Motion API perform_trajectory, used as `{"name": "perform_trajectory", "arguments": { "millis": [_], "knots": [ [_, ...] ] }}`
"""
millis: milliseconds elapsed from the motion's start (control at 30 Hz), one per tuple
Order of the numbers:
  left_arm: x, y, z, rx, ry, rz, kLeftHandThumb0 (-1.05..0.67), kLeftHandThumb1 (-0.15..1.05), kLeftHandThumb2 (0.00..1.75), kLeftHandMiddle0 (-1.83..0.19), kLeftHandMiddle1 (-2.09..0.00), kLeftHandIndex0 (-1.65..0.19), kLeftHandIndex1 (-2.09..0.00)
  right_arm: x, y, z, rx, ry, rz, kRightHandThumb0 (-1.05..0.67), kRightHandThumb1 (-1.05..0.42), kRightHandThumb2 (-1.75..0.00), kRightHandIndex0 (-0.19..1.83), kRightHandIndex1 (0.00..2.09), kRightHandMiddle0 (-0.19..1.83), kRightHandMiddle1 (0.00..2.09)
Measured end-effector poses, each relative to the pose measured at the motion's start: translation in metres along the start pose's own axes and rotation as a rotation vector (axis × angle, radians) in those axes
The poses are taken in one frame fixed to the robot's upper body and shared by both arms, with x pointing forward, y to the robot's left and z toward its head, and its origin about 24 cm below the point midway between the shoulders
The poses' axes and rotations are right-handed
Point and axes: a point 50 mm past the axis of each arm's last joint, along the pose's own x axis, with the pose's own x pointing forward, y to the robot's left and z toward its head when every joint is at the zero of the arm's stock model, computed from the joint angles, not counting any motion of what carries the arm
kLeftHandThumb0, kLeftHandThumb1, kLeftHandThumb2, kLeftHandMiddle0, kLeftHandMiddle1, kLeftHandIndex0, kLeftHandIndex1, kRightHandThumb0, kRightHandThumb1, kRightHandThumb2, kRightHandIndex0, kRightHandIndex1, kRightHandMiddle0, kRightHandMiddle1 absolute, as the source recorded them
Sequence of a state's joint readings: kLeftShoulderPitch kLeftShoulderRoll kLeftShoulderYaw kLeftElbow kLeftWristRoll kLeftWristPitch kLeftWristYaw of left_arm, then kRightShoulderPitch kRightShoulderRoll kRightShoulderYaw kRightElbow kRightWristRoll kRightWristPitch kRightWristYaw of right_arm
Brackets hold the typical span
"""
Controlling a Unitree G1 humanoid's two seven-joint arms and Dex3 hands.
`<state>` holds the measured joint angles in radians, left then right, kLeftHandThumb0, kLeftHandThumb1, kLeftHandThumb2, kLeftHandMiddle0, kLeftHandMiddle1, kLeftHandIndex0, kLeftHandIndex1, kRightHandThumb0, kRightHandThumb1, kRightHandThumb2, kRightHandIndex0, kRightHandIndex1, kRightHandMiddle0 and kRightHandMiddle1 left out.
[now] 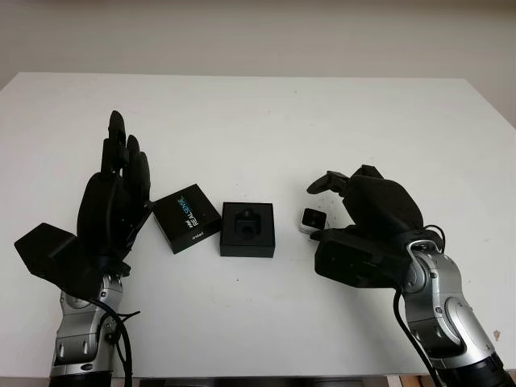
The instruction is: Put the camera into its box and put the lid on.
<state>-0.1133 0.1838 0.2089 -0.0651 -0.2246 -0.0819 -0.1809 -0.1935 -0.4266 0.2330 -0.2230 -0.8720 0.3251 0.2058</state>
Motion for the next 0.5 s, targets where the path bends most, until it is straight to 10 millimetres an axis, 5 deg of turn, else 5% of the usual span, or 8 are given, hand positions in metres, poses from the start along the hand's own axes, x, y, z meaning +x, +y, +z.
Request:
{"name": "perform_trajectory", "arguments": {
  "millis": [233,500],
  "knots": [
    [0.0000,0.0001,0.0000,0.001,0.000,0.002,-0.67,1.05,0.62,0.19,0.00,0.19,0.00,0.0027,0.0059,0.0016,-0.034,-0.006,0.020,-0.52,-0.84,-0.05,-0.08,1.68,0.31,0.78],
    [-0.0001,0.0001,-0.0001,0.001,0.000,0.001,-0.68,1.05,0.61,0.19,0.00,0.19,0.00,0.0043,0.0098,0.0011,-0.049,-0.005,0.037,-0.52,-0.86,-0.05,-0.05,1.58,0.22,1.01]
  ]
}}
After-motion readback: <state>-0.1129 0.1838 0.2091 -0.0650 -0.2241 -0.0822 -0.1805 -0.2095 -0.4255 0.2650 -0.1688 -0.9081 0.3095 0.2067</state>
